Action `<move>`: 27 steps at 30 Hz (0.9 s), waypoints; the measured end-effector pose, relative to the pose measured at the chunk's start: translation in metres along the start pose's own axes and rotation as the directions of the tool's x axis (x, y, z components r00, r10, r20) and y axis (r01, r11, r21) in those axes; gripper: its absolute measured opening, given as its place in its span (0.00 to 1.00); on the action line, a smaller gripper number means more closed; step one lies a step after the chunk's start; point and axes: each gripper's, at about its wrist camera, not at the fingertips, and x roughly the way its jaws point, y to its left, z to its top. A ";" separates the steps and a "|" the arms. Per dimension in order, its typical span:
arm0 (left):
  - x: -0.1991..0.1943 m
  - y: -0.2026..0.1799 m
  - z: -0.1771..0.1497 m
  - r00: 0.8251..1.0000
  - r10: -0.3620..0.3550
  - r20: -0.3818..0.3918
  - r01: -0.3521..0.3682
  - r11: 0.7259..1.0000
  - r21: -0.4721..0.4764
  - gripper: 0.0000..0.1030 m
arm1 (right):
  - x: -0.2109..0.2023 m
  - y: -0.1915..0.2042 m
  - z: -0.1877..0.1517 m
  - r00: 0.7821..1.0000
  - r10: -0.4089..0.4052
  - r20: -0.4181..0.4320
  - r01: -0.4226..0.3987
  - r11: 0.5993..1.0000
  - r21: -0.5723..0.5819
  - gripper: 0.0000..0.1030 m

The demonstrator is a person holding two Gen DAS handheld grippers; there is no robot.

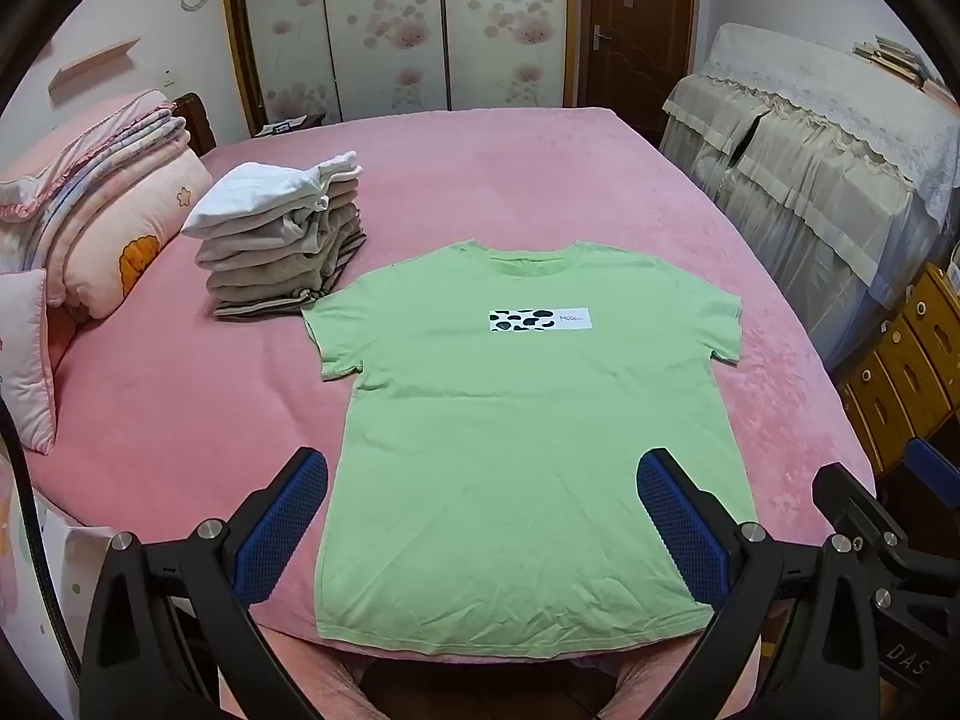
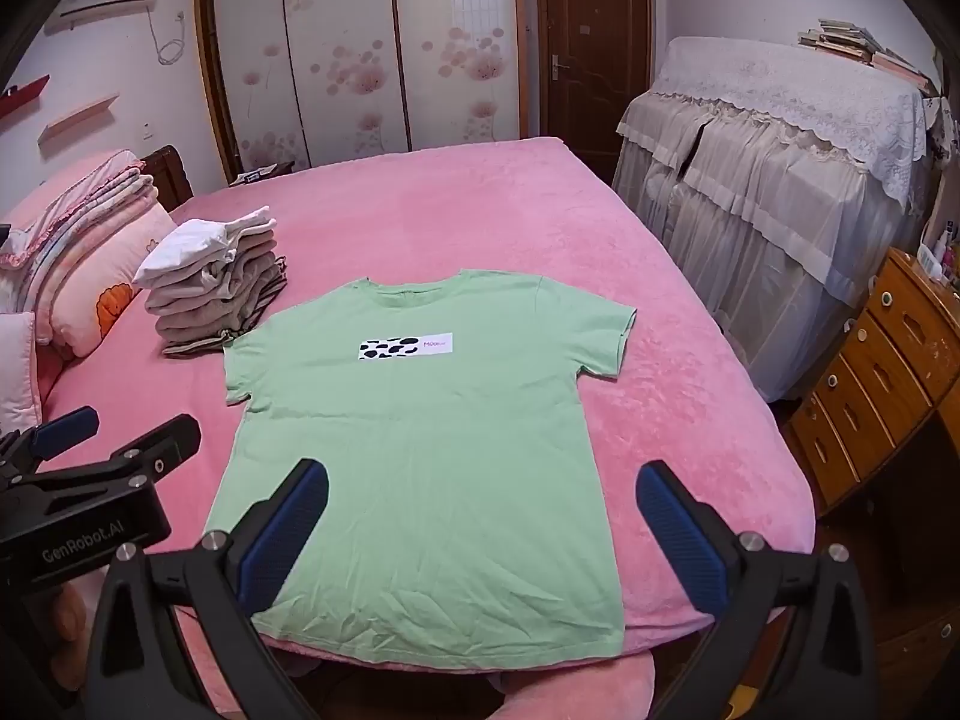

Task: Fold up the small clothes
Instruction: 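Hold both tools above the green T-shirt and approach it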

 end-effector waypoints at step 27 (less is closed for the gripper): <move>0.004 -0.002 -0.002 1.000 -0.010 -0.016 0.010 1.000 0.002 0.99 | 0.009 -0.004 -0.006 0.999 0.024 -0.022 -0.023 0.999 0.026 1.00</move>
